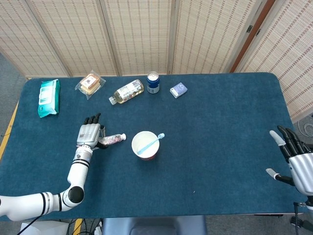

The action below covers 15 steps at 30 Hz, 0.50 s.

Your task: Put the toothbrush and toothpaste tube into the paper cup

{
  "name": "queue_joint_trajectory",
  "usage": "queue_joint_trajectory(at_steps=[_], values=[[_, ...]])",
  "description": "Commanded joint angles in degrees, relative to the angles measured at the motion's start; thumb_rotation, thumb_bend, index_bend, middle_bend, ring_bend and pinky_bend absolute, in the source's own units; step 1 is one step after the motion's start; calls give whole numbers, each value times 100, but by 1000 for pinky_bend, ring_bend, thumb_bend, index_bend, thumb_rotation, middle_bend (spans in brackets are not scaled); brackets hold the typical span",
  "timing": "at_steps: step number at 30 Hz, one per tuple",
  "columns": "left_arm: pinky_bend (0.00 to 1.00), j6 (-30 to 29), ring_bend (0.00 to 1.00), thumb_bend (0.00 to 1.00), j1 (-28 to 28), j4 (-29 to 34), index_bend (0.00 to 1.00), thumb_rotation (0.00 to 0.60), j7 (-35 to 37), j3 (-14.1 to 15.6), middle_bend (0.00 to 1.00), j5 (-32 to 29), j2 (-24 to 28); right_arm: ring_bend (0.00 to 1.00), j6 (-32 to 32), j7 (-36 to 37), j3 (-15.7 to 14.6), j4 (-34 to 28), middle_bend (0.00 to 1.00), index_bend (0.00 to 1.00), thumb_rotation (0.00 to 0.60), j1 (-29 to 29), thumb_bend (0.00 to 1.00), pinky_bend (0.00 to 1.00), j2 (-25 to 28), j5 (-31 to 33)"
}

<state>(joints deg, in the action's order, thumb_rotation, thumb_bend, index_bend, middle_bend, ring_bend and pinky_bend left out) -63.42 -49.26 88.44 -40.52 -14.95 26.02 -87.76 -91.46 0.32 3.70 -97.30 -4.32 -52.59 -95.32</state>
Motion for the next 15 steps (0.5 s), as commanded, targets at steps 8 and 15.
queue_joint_trajectory(at_steps=[8,15], values=[[0,-186,0,108,-56,234,876,600,-117,-23,0,36,157,0,21,-17,6,-36,0,0,600,-25,0,287,7,-15],[0,-355,0,108,-83,466,876,600,-217,-53,0,34,320,0,39,-36,7,-59,0,0,600,-45,0,287,1,-29]])
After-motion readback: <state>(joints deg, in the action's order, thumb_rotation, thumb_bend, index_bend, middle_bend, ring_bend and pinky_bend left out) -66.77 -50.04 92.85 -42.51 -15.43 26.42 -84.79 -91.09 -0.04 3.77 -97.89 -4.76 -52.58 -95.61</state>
